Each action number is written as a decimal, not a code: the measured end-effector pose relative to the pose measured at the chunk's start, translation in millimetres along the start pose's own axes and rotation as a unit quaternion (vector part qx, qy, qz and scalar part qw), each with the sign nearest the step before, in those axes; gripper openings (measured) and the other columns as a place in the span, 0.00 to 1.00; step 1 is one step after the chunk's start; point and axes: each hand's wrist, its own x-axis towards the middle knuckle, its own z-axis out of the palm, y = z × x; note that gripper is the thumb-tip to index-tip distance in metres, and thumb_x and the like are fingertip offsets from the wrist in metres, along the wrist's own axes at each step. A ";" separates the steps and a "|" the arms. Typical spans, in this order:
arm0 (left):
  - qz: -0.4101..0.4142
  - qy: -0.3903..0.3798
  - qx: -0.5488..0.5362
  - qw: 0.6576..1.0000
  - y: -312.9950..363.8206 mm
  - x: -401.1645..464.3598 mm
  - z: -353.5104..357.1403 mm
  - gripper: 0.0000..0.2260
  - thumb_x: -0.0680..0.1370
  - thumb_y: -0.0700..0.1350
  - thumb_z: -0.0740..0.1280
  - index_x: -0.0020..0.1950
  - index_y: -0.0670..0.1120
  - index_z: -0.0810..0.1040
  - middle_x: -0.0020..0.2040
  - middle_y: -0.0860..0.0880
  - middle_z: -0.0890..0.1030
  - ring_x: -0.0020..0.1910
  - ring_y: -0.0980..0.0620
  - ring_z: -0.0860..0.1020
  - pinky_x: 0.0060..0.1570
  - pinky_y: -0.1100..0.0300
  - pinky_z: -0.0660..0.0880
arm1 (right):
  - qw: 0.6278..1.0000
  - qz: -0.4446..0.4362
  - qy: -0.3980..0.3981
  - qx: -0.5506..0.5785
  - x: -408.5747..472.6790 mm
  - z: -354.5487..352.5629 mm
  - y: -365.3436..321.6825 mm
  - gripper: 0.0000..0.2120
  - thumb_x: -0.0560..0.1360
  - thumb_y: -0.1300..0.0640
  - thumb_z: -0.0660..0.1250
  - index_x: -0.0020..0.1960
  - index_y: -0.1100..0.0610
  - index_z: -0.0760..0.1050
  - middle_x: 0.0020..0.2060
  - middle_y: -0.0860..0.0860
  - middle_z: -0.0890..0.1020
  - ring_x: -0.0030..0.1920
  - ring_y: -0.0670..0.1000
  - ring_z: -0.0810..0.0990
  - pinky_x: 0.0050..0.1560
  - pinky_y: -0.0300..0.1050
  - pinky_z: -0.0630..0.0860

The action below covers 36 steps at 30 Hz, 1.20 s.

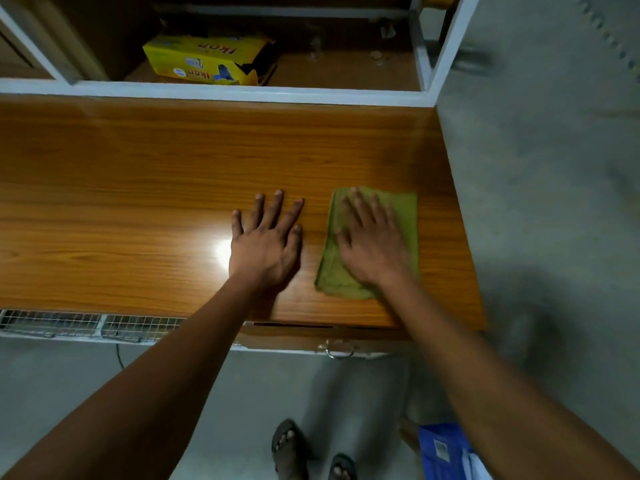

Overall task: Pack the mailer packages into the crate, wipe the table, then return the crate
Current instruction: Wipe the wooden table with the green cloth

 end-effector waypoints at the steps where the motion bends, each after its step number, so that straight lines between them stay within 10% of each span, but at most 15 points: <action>1: 0.003 0.000 -0.002 1.000 0.3 0.2 -0.8 0.26 0.86 0.63 0.42 0.85 0.66 0.42 0.87 0.55 0.44 0.86 0.46 0.41 0.81 0.33 0.43 | 1.000 -0.020 0.003 -0.003 -21.7 4.6 -12.0 0.33 0.85 0.38 0.40 0.87 0.49 0.43 0.86 0.50 0.43 0.85 0.57 0.41 0.84 0.62 0.43; 12: 0.013 -0.001 -0.016 1.000 -6.4 3.4 2.5 0.27 0.86 0.62 0.41 0.86 0.62 0.44 0.88 0.54 0.45 0.86 0.45 0.41 0.81 0.32 0.43 | 0.996 0.089 0.019 0.006 60.7 -3.4 -0.1 0.33 0.85 0.37 0.40 0.87 0.47 0.42 0.86 0.49 0.43 0.85 0.58 0.41 0.83 0.63 0.42; 18: 0.024 -0.026 -0.043 0.998 -14.2 3.6 -6.5 0.29 0.86 0.60 0.41 0.88 0.56 0.48 0.88 0.54 0.49 0.86 0.47 0.44 0.82 0.35 0.44 | 1.000 0.002 0.012 -0.002 -31.9 18.1 -65.0 0.32 0.86 0.38 0.42 0.87 0.47 0.45 0.86 0.48 0.45 0.86 0.56 0.43 0.84 0.63 0.44; 27: 0.007 -0.014 0.021 1.000 -140.2 6.0 -29.3 0.28 0.84 0.68 0.37 0.84 0.67 0.39 0.87 0.56 0.41 0.86 0.45 0.40 0.81 0.34 0.42 | 0.994 0.104 0.023 0.016 44.0 13.5 -79.2 0.33 0.85 0.37 0.41 0.87 0.46 0.44 0.86 0.48 0.43 0.85 0.56 0.41 0.83 0.63 0.42; 36: 0.047 0.005 0.008 0.999 -162.3 -16.5 -31.1 0.27 0.86 0.63 0.41 0.86 0.64 0.42 0.87 0.54 0.43 0.86 0.45 0.41 0.81 0.33 0.44 | 1.000 -0.013 0.005 -0.002 -0.8 33.9 -148.0 0.33 0.84 0.34 0.38 0.86 0.44 0.40 0.85 0.47 0.40 0.85 0.54 0.39 0.83 0.63 0.42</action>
